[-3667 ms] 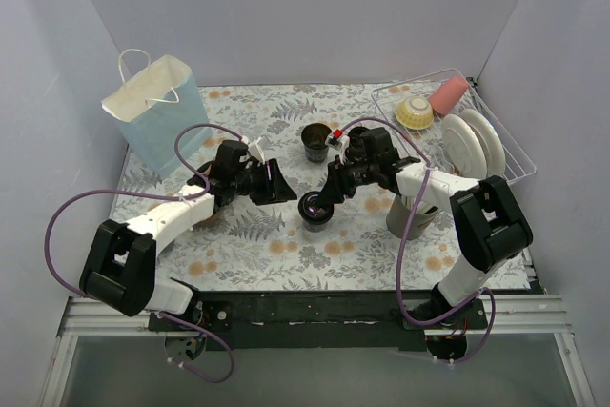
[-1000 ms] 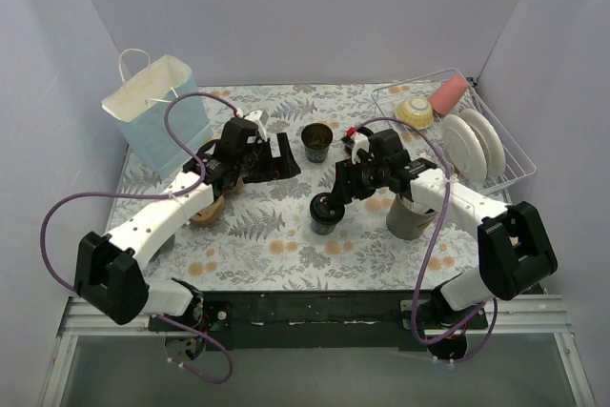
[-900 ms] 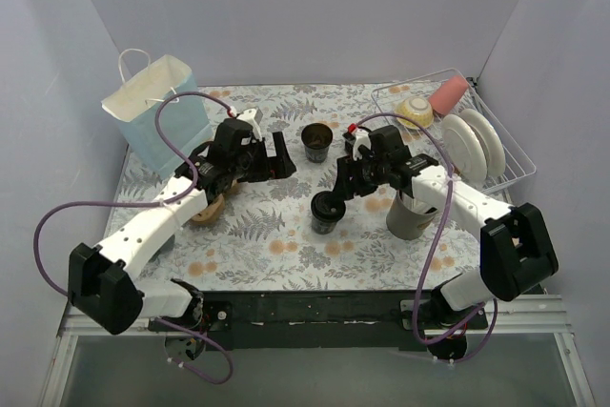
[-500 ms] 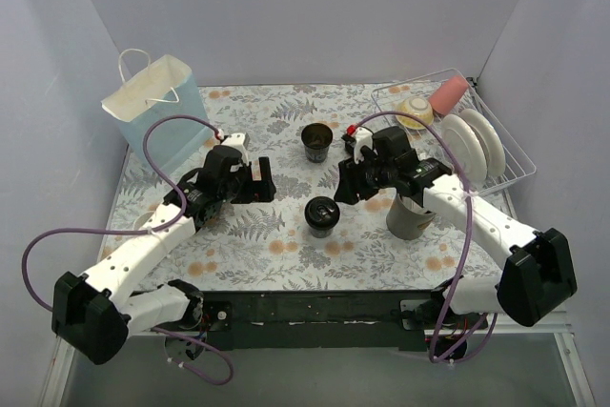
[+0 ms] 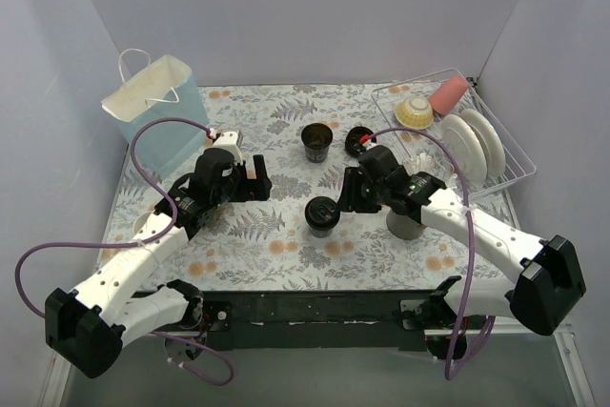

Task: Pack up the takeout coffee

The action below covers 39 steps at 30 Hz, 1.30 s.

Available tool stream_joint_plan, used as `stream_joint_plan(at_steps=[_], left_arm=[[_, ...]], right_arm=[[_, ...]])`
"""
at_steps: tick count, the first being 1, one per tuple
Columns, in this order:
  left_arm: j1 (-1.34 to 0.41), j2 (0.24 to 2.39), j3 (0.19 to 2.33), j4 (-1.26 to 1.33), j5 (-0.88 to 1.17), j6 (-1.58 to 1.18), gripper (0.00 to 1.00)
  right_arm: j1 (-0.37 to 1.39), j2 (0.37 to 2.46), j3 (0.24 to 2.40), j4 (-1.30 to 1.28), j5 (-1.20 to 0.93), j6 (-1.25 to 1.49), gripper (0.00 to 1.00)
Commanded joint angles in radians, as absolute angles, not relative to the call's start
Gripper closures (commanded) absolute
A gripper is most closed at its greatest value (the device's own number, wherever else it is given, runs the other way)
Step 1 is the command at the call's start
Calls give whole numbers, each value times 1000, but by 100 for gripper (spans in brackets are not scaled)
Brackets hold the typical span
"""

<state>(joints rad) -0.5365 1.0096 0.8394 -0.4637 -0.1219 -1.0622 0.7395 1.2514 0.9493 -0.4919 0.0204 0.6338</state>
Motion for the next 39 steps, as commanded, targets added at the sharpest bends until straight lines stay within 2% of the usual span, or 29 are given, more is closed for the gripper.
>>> stream_joint_plan(at_steps=[1,13,25,33,39], left_arm=[[-531,991,831,-457,-152,-1049,2],[-531,968,830,-457,-158,-1052,2],[-531,956,827,-456,-163,-1051,2],[-531,950,824,-456,-166,-1051,2],[-531,946,825,-456,-167,-1051,2]], right_arm=[[788,1183,923,-476,146,886,52],[856,1232,899,-477,209,1087,52],[884,1308,934,-462,229,1095,54],[884,1341,951,-471,233,1068,76],[884,1350,968,-465,245,1037,85]])
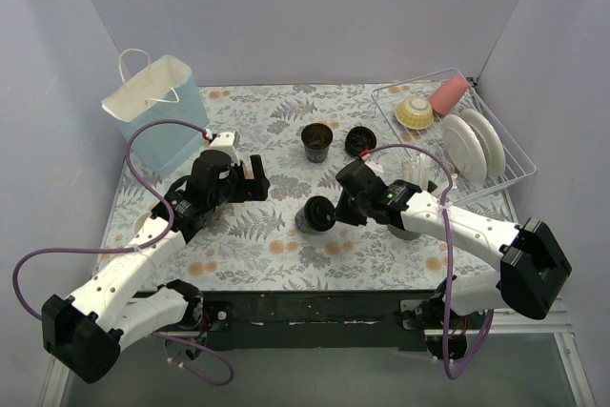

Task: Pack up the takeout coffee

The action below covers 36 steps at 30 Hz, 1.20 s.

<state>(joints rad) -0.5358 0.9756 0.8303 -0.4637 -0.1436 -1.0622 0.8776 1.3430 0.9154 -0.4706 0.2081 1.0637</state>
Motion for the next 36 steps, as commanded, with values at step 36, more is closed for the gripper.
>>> stream_joint_plan(at_steps=[36], left_arm=[[-531,934,818,-449,-158,-1042,2]], right_arm=[[425,1569,1293,-686,215,344,99]])
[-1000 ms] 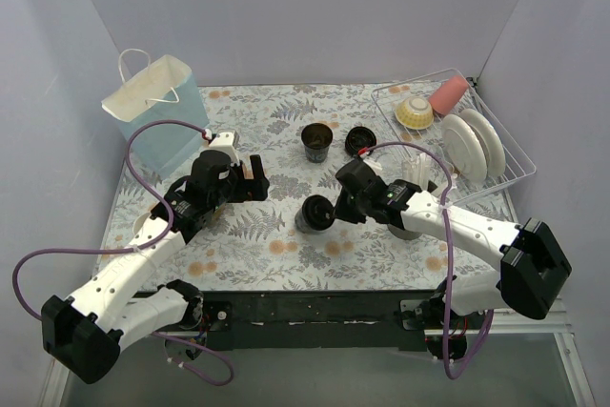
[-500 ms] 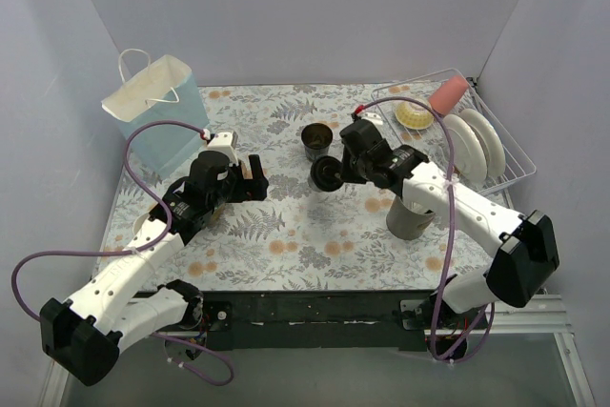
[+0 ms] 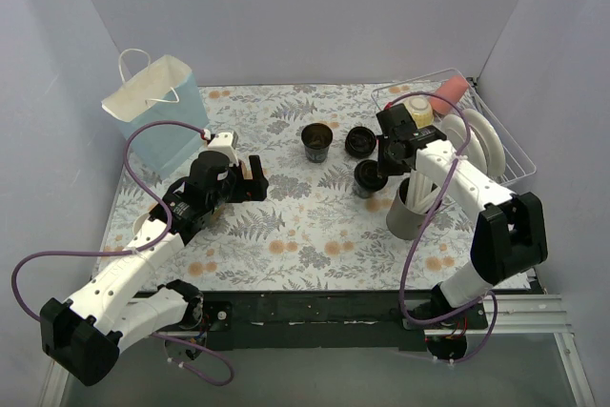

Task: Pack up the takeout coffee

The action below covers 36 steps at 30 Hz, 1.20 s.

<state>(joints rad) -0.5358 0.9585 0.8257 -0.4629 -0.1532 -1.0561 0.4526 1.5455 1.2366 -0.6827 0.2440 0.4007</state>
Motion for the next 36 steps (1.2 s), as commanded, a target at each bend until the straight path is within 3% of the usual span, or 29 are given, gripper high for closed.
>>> stream_joint_plan(at_steps=[1,16,22,26,32,36], left_arm=[[-531,931,816,-449,-160,-1040,2],[-531,936,816,-449,-181,-1037,2],[-531,934,816,-451,-184,-1040,2],[-531,908,827,-452,-215,-1075,2],[-531,916,1006,-515,-316,-1120,2],[-528,1081,1222,-644,-492,-1124,2]], right_arm=[[416,1583,1301,-689,210,341,99],[394,1707,1445,-745,238,348,95],[393,1735,1463,-747,230,356,87],[394,1729,1494,-752,224,365,75],[393,1697,1580,-770,196,334,64],[394,1655,1600,-779,164,321,63]])
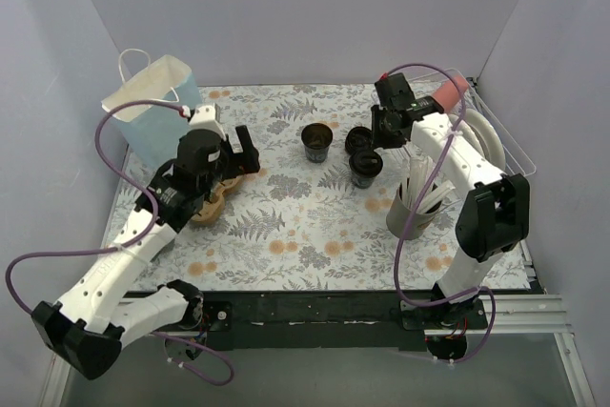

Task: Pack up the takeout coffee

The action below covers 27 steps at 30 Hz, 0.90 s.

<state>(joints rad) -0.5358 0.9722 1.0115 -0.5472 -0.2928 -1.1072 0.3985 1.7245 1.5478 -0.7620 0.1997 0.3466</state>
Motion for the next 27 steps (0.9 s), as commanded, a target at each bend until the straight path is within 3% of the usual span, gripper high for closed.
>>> stream_joint_plan(at_steps=[1,7,10,17,22,27], left_arm=[[-517,1118,1262,-682,-521,-1121,2],[-307,1345,1600,-739,-543,-970,2],[-199,1473,1751,-742,-528,-861,2],[-32,1715,2170,-985,-658,-1000,11],[231,1677,2102,-1002,-474,-1107,13],[327,1637,1919,-918,-309,-1126,19]], right_arm=[[393,1623,1594,-775,141,318,62],[405,1423,1531,-721,-36,304,62],[417,1265,1403,-620,-154,313,59],[420,1138,1302,-577,-245,304,57],[423,1111,1253,-552,-294,307,56],[425,1109,1249,-551,-319,301,56]])
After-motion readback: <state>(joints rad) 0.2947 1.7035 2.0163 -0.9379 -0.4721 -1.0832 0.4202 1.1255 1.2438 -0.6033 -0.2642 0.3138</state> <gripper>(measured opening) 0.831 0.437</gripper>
